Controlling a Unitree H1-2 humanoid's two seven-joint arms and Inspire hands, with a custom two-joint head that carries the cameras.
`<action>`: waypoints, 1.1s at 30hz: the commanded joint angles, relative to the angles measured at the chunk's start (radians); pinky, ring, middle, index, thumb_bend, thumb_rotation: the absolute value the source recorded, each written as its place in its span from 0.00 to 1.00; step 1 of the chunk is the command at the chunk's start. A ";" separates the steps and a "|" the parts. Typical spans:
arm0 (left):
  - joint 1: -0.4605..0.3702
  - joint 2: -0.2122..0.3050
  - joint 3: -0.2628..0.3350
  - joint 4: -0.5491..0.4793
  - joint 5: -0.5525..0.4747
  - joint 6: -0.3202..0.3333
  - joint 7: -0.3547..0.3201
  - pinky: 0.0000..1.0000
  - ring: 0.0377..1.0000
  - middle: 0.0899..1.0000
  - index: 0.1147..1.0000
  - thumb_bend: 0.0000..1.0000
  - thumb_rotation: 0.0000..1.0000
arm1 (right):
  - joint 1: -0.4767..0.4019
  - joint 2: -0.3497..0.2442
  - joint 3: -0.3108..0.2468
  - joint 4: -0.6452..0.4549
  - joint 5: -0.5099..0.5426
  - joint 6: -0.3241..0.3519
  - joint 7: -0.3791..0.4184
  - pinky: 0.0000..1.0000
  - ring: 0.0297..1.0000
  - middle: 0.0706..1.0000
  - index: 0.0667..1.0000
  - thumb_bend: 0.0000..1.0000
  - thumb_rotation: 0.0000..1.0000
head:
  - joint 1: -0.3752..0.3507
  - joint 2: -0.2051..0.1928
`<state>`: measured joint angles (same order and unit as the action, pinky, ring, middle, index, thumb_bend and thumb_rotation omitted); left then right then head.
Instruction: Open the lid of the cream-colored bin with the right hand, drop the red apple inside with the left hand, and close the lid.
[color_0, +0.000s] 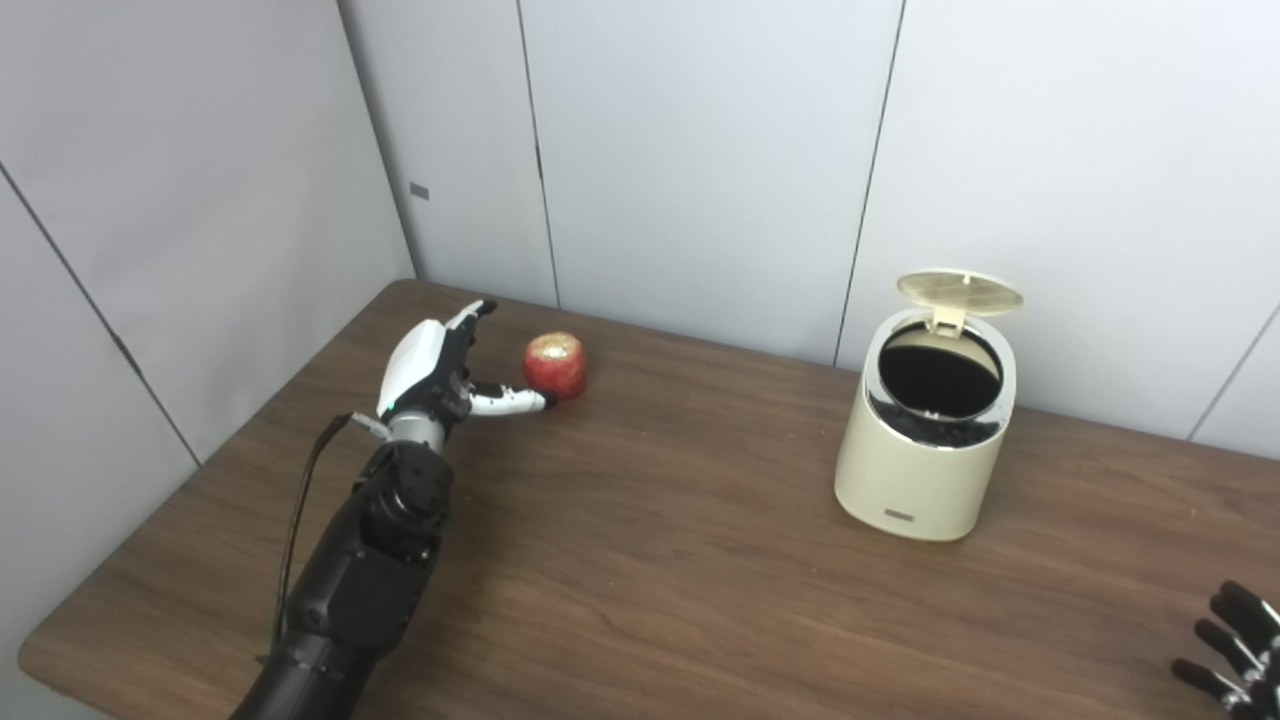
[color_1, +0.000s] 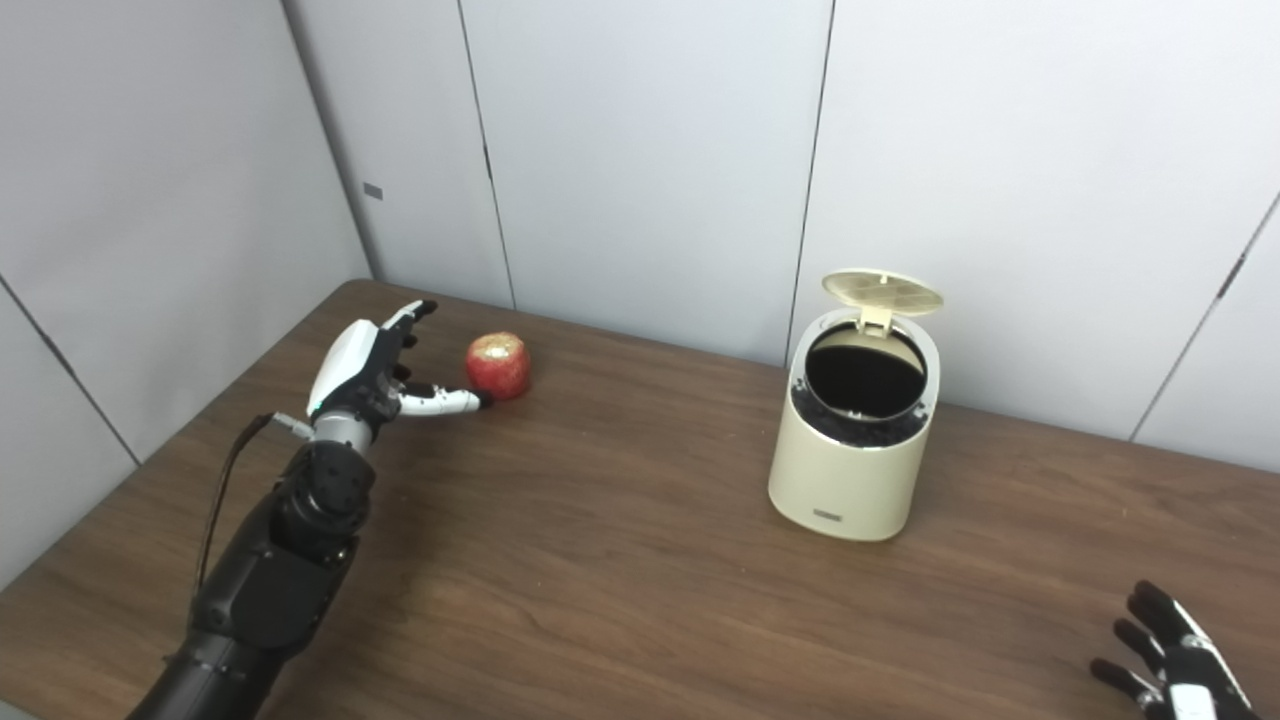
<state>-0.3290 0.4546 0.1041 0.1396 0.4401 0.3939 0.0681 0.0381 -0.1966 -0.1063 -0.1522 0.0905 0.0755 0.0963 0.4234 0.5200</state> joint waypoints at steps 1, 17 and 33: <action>-0.066 0.054 -0.007 0.011 0.029 -0.013 0.017 0.75 0.88 0.93 0.93 0.96 0.21 | -0.010 0.004 0.002 -0.041 0.005 -0.003 -0.001 0.70 0.87 0.89 0.85 0.72 0.88 | -0.004 0.003; -0.210 0.140 -0.129 0.132 0.065 0.075 -0.143 0.86 0.96 0.98 0.95 0.98 0.10 | -0.004 0.007 0.002 -0.033 0.018 -0.023 0.006 0.78 0.90 0.91 0.87 0.65 0.89 | -0.030 0.014; -0.308 0.107 -0.156 0.239 0.019 0.072 -0.214 0.69 0.85 0.91 0.90 0.94 0.06 | 0.000 0.023 0.012 -0.055 -0.018 -0.011 -0.015 0.81 0.94 0.94 0.90 0.52 0.93 | -0.064 0.021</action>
<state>-0.5595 0.5439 -0.0582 0.3881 0.4578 0.4713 -0.1648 0.0484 -0.1762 -0.0961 -0.1714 0.0764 0.0805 0.0850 0.3636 0.5400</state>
